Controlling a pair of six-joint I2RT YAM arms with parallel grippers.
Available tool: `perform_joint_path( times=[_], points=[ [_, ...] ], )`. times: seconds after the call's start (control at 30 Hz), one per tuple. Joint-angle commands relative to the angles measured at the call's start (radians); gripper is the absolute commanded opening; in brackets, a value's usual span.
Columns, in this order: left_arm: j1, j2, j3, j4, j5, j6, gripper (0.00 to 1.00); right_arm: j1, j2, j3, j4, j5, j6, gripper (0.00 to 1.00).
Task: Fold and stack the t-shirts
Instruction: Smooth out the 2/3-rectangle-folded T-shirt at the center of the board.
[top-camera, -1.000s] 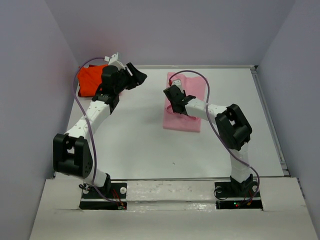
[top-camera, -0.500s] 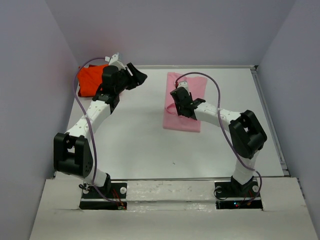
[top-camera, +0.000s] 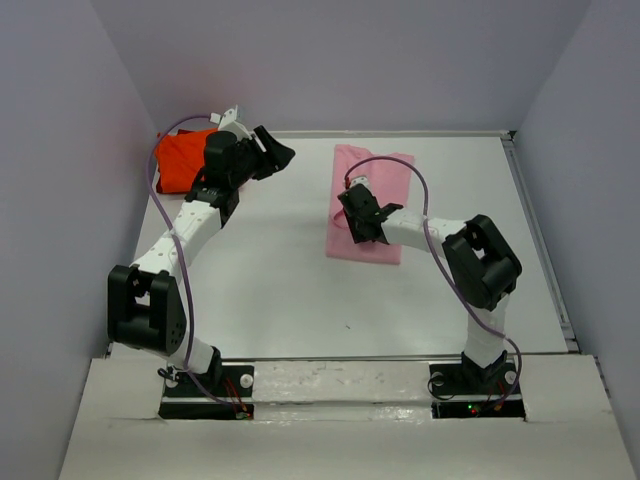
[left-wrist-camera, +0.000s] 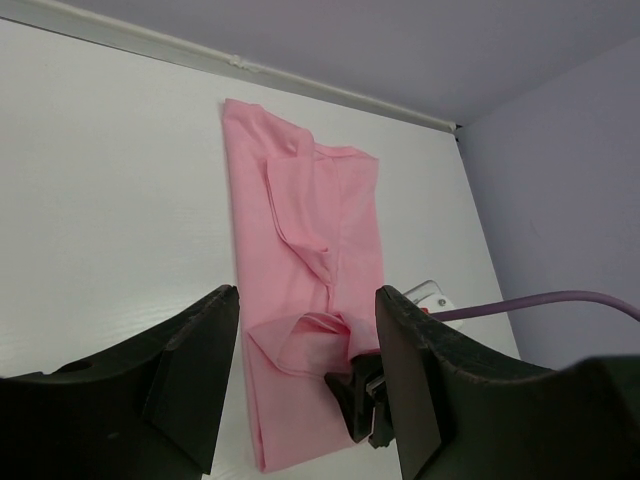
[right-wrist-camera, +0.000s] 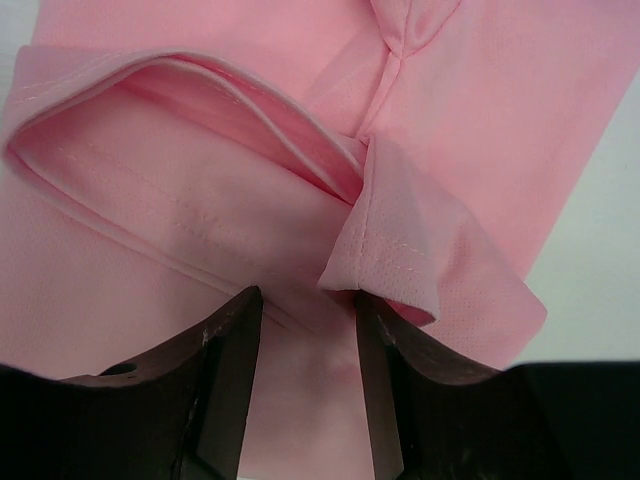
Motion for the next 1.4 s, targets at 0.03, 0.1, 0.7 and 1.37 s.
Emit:
perform_joint_path(
  times=[0.03, 0.1, 0.7, 1.37],
  points=[
    [0.000, -0.005, -0.002, 0.034, 0.027, -0.002, 0.66, 0.010, -0.027, 0.009, 0.042, -0.032, -0.012, 0.48],
    [0.000, -0.005, -0.003, 0.034, 0.027, -0.002, 0.66, 0.010, -0.024, 0.009, 0.042, -0.040, -0.012, 0.49],
    [0.000, -0.006, -0.006, 0.042, 0.038, -0.006, 0.66, 0.010, 0.084, 0.087, 0.057, 0.101, -0.052, 0.49],
    [-0.001, 0.000, -0.005, 0.042, 0.050, -0.008, 0.66, -0.029, 0.176, 0.236, 0.106, 0.204, -0.165, 0.49]
  ],
)
